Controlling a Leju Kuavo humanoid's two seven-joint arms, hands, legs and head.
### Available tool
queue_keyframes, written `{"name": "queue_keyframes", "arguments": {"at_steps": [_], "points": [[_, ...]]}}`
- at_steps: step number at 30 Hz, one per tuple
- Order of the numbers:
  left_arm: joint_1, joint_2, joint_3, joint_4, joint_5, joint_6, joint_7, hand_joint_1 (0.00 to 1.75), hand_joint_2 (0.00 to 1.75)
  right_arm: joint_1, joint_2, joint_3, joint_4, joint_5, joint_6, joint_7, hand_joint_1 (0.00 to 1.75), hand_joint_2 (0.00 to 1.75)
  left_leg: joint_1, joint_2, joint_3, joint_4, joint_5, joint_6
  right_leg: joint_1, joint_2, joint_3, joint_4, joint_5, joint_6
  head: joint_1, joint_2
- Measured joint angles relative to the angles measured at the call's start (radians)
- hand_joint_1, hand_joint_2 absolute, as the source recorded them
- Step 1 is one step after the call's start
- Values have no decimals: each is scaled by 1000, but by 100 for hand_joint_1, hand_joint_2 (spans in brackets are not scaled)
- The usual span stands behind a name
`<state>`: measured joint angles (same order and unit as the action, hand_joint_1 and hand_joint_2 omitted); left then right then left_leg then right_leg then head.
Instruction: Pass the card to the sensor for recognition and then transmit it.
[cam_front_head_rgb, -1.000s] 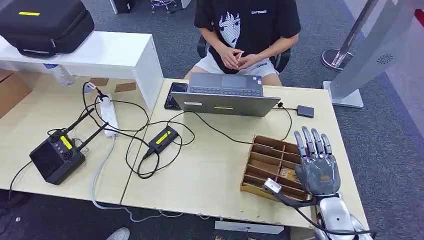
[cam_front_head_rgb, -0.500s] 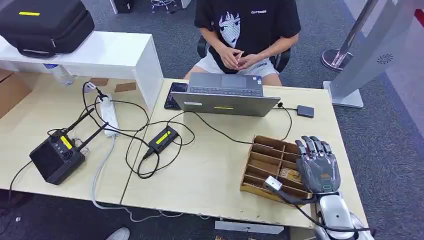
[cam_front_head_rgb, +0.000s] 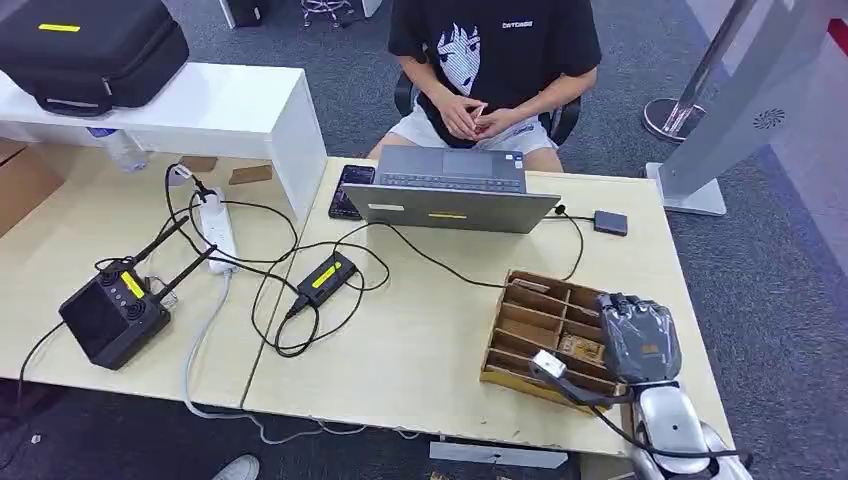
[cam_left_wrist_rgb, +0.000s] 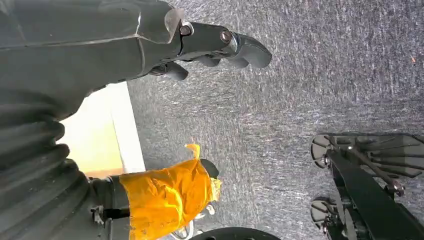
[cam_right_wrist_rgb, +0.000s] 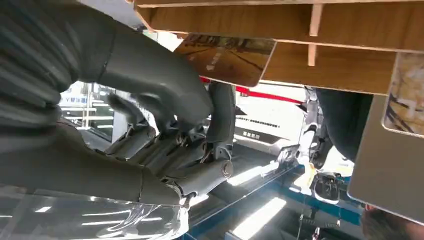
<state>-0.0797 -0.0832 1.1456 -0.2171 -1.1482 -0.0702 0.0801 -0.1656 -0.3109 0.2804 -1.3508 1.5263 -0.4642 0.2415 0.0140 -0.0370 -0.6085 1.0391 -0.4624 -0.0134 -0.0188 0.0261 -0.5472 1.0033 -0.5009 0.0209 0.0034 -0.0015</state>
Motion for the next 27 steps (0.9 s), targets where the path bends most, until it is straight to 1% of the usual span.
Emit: {"name": "queue_keyframes", "arguments": {"at_steps": [1, 3, 4, 5, 6, 14, 21, 27], "points": [[0, 0, 0, 0, 0, 0, 0, 0, 175, 0, -1, 1, 2, 0, 1, 1, 162, 175, 0, 0, 0, 0, 0, 0, 0, 0, 0, 0, 0, 0, 0, 0], [0, 0, 0, 0, -1, 0, 0, 0, 175, -2, -1, 3, 4, -2, 2, 2, 134, 175, 0, 0, 0, 0, 0, 0, 0, 0, 0, 0, 0, 0, 0, 0], [0, 0, 0, 0, -1, 0, 0, 0, 175, -2, -1, 3, 4, -2, 2, 2, 73, 175, 0, 0, 0, 0, 0, 0, 0, 0, 0, 0, 0, 0, 0, 0], [0, 0, 0, 0, -2, 0, 0, 0, 175, -2, -2, 3, 4, -4, 1, 2, 19, 175, 0, 0, 0, 0, 0, 0, 0, 0, 0, 0, 0, 0, 0, 0], [0, 0, 0, 0, -2, 0, 0, 0, 175, -2, -2, 4, 4, -8, 0, 2, 0, 175, 0, 0, 0, 0, 0, 0, 0, 0, 0, 0, 0, 0, 0, 0], [0, 0, 2, 0, -8, 0, -5, 0, 175, 9, -1, 4, 1, -14, -45, 2, 0, 175, 0, 0, 0, 0, 0, 0, 0, 0, 0, 0, 0, 0, 0, 0], [0, 0, 10, 0, -11, 0, -6, 0, 175, 26, 0, -13, -19, -13, -83, -5, 0, 175, 0, 0, 0, 0, 0, 0, 0, 0, 0, 0, 0, 0, 0, 0], [0, 0, 16, 0, -14, 0, -6, 0, 175, 36, 3, -21, -34, -13, -93, -11, 0, 175, 0, 0, 0, 0, 0, 0, 0, 0, 0, 0, 0, 0, 0, 0]]}}
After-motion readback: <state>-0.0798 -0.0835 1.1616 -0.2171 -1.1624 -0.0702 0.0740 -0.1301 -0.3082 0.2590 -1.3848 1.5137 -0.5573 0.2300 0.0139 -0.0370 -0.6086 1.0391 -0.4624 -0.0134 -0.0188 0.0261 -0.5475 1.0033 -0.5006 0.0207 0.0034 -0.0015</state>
